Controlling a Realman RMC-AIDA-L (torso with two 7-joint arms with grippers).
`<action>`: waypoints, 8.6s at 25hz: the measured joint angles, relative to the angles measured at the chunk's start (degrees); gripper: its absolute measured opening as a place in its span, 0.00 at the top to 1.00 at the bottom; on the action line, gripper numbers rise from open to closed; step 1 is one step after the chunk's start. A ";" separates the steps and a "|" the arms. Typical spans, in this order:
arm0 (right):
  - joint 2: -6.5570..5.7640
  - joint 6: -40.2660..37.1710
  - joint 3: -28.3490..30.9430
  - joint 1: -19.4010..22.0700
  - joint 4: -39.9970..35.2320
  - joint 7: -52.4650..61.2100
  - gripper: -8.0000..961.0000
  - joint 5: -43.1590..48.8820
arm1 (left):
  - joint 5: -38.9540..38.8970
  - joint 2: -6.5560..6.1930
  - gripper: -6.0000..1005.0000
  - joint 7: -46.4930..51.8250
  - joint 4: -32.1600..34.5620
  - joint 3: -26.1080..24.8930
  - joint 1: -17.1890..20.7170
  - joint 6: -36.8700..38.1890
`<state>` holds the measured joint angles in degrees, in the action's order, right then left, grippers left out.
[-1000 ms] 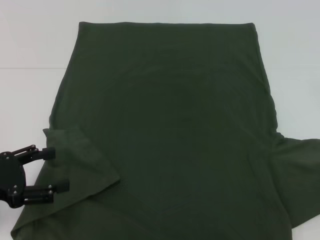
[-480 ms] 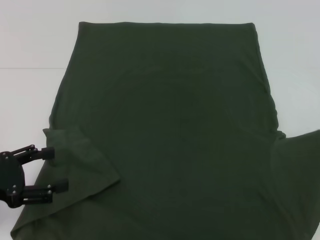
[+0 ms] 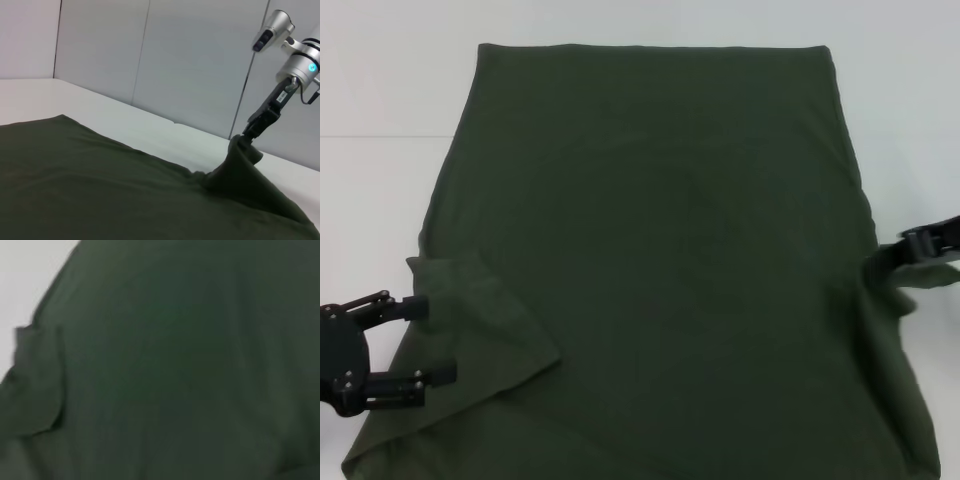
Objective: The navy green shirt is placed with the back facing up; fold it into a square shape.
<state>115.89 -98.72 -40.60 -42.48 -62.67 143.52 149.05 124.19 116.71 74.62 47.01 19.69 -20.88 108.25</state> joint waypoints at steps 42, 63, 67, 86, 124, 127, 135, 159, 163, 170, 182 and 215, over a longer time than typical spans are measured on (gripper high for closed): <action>-6.73 10.20 12.91 15.86 27.78 -3.80 0.26 -17.06 | -0.97 0.46 0.06 0.16 -0.43 -0.80 -0.79 -0.40; -6.85 19.00 7.35 11.71 30.85 -2.11 0.26 -15.68 | -0.97 0.57 0.06 0.13 -0.43 -0.95 -0.92 -0.16; -6.63 19.45 7.23 11.32 30.86 -2.10 0.26 -15.68 | -0.97 0.59 0.06 0.15 -0.42 -0.97 -0.97 -0.13; -4.33 22.29 3.01 9.54 28.00 -2.71 0.72 -14.92 | -0.95 0.32 0.06 -0.22 -0.41 -0.81 -0.76 0.08; -3.61 20.26 4.02 5.81 26.53 -3.31 0.90 -21.49 | -1.45 0.84 0.06 0.08 -0.41 -1.23 -0.32 0.02; -3.33 20.45 4.19 5.55 27.18 -3.96 0.90 -21.87 | -1.49 1.03 0.06 -0.06 -0.37 -1.23 -0.40 -0.11; -3.22 20.12 4.76 5.70 31.62 -11.39 0.76 -31.19 | -1.80 1.25 0.06 -0.29 -0.48 -1.23 -0.82 -0.47; 3.95 6.88 -1.91 17.56 35.44 -88.16 0.17 -35.32 | 6.98 -1.28 0.06 39.48 -1.33 -4.22 0.08 -4.31; 3.94 7.23 -2.35 18.16 36.95 -93.65 0.18 -35.32 | 11.91 -2.70 0.06 46.80 1.07 -2.46 0.06 -3.13; 4.14 8.23 -3.67 18.35 38.35 -96.00 0.18 -35.32 | 17.22 -6.92 0.06 56.05 3.55 0.68 -0.81 1.64; 4.16 10.33 -4.05 17.58 39.77 -96.09 0.16 -35.32 | 28.08 -5.54 0.06 59.55 3.11 3.72 -4.27 -2.28; 3.99 10.17 -3.86 17.35 39.73 -95.66 0.16 -35.68 | 28.82 -4.64 0.07 57.93 2.02 5.44 -4.39 -7.47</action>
<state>119.87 -88.55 -44.45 -25.13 -22.94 47.86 113.37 153.01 112.08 132.55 49.03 25.12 -25.26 100.78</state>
